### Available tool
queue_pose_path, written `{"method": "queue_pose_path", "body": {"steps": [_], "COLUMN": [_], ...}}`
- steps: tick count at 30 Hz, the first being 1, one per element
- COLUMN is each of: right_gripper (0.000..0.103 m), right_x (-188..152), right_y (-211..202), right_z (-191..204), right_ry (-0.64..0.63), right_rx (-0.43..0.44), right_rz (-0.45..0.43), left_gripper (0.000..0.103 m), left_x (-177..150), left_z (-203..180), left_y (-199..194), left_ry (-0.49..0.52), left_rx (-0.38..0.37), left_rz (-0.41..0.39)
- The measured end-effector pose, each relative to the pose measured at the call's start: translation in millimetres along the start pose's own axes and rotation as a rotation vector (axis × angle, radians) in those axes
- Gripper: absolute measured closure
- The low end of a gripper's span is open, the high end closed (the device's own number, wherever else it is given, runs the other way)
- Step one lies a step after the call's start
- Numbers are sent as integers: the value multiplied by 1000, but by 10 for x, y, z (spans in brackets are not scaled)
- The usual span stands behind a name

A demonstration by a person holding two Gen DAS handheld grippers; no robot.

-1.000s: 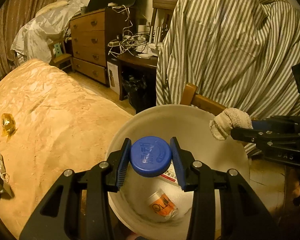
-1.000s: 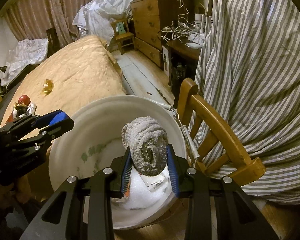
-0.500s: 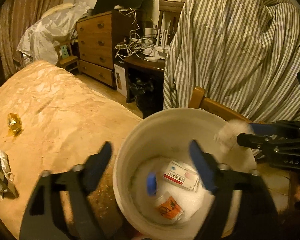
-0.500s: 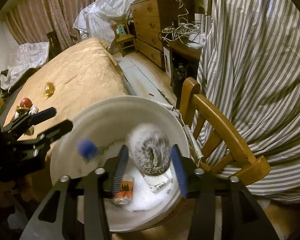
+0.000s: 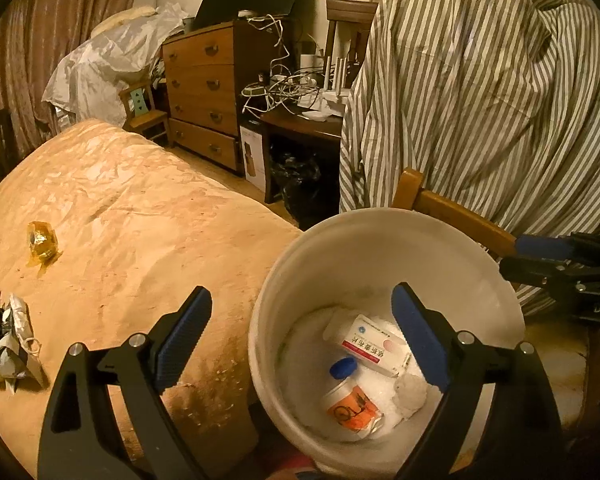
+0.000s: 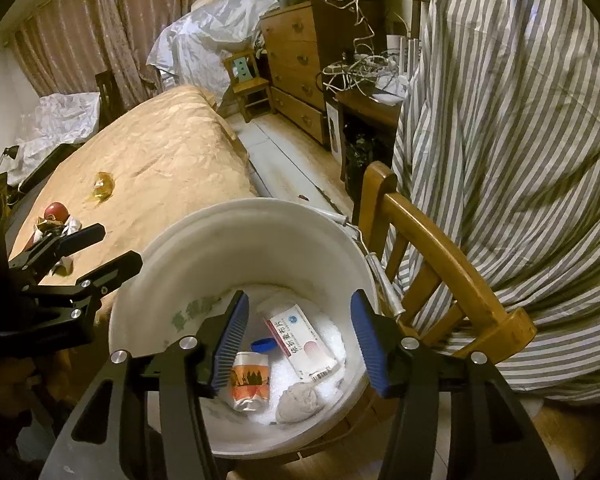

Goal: Collect trash
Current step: 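Move both tools back toward the remaining trash on the bed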

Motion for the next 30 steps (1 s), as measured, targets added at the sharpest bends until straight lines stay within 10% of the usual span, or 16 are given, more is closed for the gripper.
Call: {"method": "queue_pose_path", "body": {"steps": [23, 30], "right_gripper": [15, 15], "right_x": [-515, -762], "right_y": [-230, -71], "right_z": [2102, 2506], "right_ry": [-236, -279], "right_rx": [312, 357], "right_rz": [-51, 10], "left_gripper": [14, 13], "left_x": [-1122, -1868], "left_z": [1466, 2469], "left_y": [-701, -1029], "left_ry": [-242, -380], "left_rx": [195, 383], "left_rz": [34, 90]}}
Point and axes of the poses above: each gripper's, at about its wrist camera, not at the fingertips, and y roughly the way its jaws point, z to its left, x to its top, the point moved 6 cm from there along y, roughly the way its jaws point, and after that the axes turned 14 degrees about y, right-handed, at the moved point
